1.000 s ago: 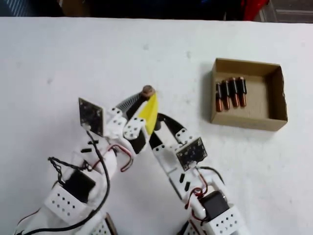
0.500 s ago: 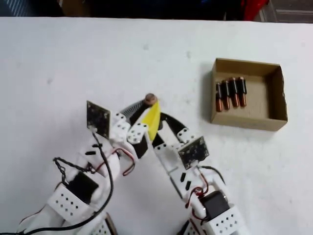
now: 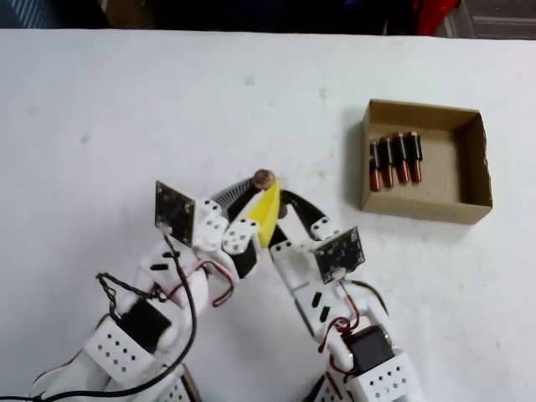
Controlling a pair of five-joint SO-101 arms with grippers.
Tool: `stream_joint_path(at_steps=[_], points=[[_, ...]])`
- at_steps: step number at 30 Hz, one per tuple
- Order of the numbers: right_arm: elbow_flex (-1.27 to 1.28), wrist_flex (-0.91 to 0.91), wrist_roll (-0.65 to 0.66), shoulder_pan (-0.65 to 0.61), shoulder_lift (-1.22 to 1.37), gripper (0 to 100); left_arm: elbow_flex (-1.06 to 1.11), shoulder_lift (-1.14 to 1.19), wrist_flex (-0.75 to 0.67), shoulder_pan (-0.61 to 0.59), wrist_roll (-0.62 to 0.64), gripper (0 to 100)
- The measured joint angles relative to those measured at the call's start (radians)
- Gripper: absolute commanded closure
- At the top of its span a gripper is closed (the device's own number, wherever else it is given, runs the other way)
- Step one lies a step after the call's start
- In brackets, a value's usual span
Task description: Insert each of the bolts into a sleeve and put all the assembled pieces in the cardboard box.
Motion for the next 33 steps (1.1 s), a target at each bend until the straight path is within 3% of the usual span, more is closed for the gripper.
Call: stream_joint_path(at_steps=[9, 19, 27, 33], points=[[0.0, 0.0, 0.107, -0.006, -0.002, 98.1, 0.018, 0.02, 0.009, 0.006, 0.0, 98], [0.0, 0.0, 0.12, -0.006, -0.002, 98.1, 0.026, 0.02, 0.009, 0.006, 0.0, 98], [0.0, 0.0, 0.123, -0.003, -0.002, 98.1, 0.038, 0.02, 0.009, 0.006, -0.08, 78], [0.0, 0.0, 0.124, -0.003, 0.0, 98.1, 0.044, 0.014, 0.009, -0.005, -0.077, 77]])
